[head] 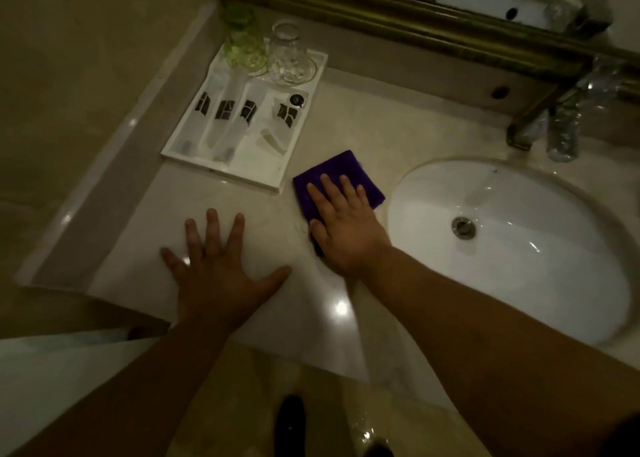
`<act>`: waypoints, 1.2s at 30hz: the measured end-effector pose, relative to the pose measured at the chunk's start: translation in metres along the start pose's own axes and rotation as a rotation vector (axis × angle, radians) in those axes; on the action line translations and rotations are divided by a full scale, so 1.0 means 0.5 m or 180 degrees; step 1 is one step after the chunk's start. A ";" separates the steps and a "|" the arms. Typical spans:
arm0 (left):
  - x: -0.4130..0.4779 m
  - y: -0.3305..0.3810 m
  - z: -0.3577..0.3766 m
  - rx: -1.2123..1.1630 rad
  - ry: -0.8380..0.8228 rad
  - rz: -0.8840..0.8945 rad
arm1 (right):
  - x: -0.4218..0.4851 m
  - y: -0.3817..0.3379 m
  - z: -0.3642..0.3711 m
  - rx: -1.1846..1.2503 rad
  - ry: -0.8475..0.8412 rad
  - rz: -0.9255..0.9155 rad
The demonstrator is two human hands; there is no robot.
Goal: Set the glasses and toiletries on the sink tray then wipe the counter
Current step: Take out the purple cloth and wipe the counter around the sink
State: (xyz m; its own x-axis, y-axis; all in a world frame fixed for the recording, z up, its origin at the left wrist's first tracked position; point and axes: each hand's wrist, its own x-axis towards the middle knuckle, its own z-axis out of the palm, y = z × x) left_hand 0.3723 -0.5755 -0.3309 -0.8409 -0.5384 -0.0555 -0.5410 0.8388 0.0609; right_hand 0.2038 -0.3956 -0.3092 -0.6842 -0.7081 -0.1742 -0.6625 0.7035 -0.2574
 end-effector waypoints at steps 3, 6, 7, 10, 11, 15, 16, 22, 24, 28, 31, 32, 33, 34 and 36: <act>-0.011 -0.001 -0.009 -0.0107 0.0001 0.0255 | -0.054 -0.021 0.004 0.0044 -0.0011 0.0074; -0.037 0.023 -0.018 -0.0120 0.0044 0.0696 | -0.101 -0.032 0.006 0.0078 -0.0022 0.0138; -0.048 0.037 -0.019 -0.0096 0.0041 0.0877 | -0.116 -0.034 0.007 0.0080 -0.0030 0.0160; -0.082 0.065 -0.009 -0.0045 -0.0056 0.1167 | -0.156 -0.040 0.013 0.0030 -0.0029 0.0212; -0.090 0.069 -0.006 -0.0018 -0.0082 0.1158 | -0.170 -0.041 0.017 0.0020 -0.0004 0.0241; -0.092 0.070 0.000 0.0097 -0.0125 0.1160 | -0.211 -0.042 0.036 0.0056 0.0113 0.0327; -0.092 0.069 -0.004 0.0108 -0.0147 0.1166 | -0.222 -0.044 0.038 0.0051 0.0119 0.0348; -0.139 0.113 -0.022 0.0036 -0.0251 0.1544 | -0.307 -0.042 0.044 0.0049 0.0174 0.0353; -0.157 0.130 -0.012 0.0094 -0.0298 0.1541 | -0.327 -0.036 0.048 0.0076 0.0200 0.0400; -0.159 0.132 -0.003 0.0149 -0.0279 0.1486 | -0.358 -0.023 0.055 0.0105 0.0279 0.0443; -0.164 0.146 -0.010 0.0131 -0.0279 0.1524 | -0.383 -0.017 0.054 0.0128 0.0289 0.0514; -0.171 0.158 -0.009 0.0111 -0.0271 0.1616 | -0.392 -0.012 0.054 0.0145 0.0289 0.0526; -0.180 0.172 -0.007 0.0098 -0.0265 0.1721 | -0.402 -0.006 0.056 0.0145 0.0297 0.0532; -0.189 0.185 -0.005 0.0101 -0.0261 0.1797 | -0.412 -0.001 0.059 0.0130 0.0310 0.0537; -0.201 0.198 0.001 0.0130 -0.0252 0.1796 | -0.432 0.009 0.066 0.0119 0.0326 0.0562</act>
State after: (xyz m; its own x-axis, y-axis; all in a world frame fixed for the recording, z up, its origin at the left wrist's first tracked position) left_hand 0.4034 -0.4381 -0.3198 -0.9950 0.0005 -0.1001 -0.0060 0.9979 0.0643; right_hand 0.3585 -0.2415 -0.3039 -0.8174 -0.5629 -0.1228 -0.5192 0.8120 -0.2667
